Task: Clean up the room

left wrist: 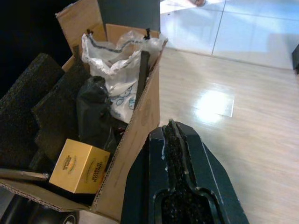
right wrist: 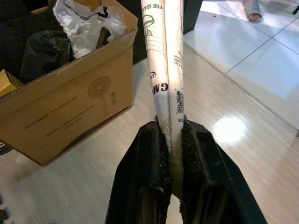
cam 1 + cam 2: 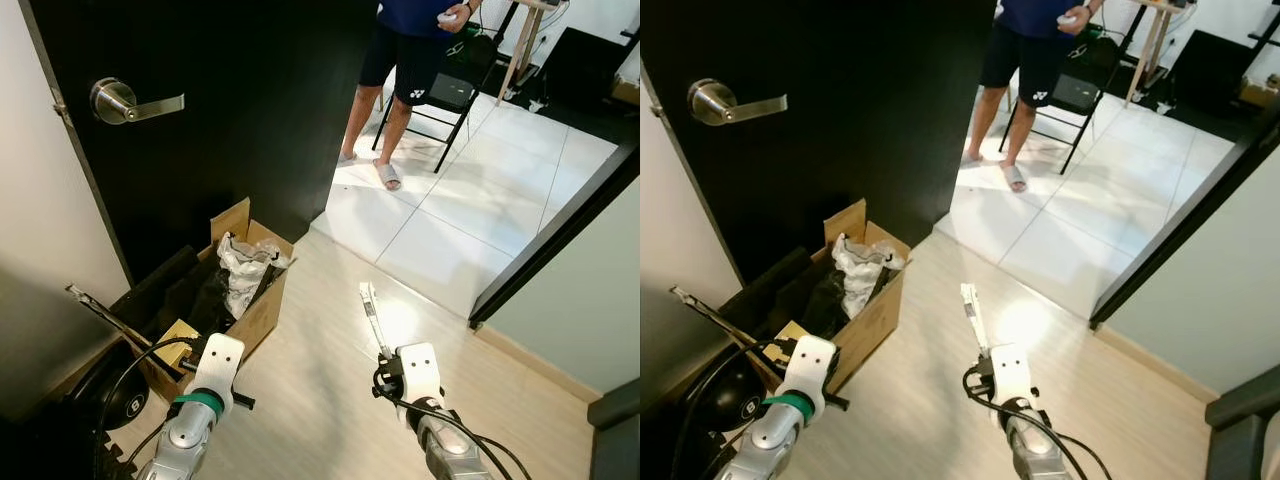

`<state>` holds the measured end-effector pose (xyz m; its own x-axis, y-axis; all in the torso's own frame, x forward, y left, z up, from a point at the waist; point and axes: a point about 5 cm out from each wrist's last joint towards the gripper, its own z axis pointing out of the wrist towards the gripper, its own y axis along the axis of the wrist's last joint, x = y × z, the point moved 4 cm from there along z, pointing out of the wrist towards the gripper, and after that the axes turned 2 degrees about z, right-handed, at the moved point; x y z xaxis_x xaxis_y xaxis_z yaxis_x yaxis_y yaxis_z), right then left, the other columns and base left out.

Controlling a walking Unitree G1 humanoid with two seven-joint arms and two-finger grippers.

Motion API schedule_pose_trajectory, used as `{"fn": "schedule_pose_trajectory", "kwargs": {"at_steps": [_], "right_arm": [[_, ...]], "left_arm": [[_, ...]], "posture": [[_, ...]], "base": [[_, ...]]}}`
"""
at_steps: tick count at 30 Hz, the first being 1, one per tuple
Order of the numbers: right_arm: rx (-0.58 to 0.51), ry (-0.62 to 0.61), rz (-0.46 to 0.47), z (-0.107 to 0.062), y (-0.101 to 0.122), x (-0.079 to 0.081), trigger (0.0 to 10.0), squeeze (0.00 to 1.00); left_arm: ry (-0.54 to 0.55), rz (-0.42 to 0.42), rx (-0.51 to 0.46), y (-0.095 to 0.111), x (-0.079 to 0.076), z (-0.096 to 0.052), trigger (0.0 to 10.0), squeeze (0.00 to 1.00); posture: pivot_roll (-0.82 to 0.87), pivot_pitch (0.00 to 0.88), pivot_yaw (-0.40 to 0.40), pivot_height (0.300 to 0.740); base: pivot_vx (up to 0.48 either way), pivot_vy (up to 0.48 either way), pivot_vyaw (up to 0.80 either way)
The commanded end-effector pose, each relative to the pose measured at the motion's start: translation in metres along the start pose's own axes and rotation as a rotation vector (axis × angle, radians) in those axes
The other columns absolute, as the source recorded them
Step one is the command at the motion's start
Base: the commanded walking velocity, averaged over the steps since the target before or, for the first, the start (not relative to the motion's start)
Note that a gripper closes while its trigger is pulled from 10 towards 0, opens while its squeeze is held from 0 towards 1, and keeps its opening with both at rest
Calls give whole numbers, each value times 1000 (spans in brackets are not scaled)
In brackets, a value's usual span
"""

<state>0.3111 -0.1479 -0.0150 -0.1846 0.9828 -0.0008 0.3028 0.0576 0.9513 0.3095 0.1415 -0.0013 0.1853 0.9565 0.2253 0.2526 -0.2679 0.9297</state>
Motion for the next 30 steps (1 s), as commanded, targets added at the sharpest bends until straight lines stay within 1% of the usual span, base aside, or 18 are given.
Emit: {"fn": "schedule_pose_trajectory", "kwargs": {"at_steps": [1,13,29,30], "right_arm": [[18,-12,-1,-3,-5,-5,10000,0],[20,-14,0,-3,-6,-5,10000,0],[21,-15,1,-3,-6,-4,10000,0],[21,-15,1,-3,-6,-4,10000,0]], "left_arm": [[4,-8,21,-4,-2,-1,10000,0],[18,-15,24,-5,1,-1,10000,0],[24,-17,21,-5,2,-1,10000,0],[24,10,21,-5,3,-2,10000,0]], "posture": [[51,7,-67,726],[51,8,-66,726],[51,8,-66,726],[51,8,-66,726]], "base": [[0,0,0],[0,0,0],[0,413,0],[0,-289,0]]}}
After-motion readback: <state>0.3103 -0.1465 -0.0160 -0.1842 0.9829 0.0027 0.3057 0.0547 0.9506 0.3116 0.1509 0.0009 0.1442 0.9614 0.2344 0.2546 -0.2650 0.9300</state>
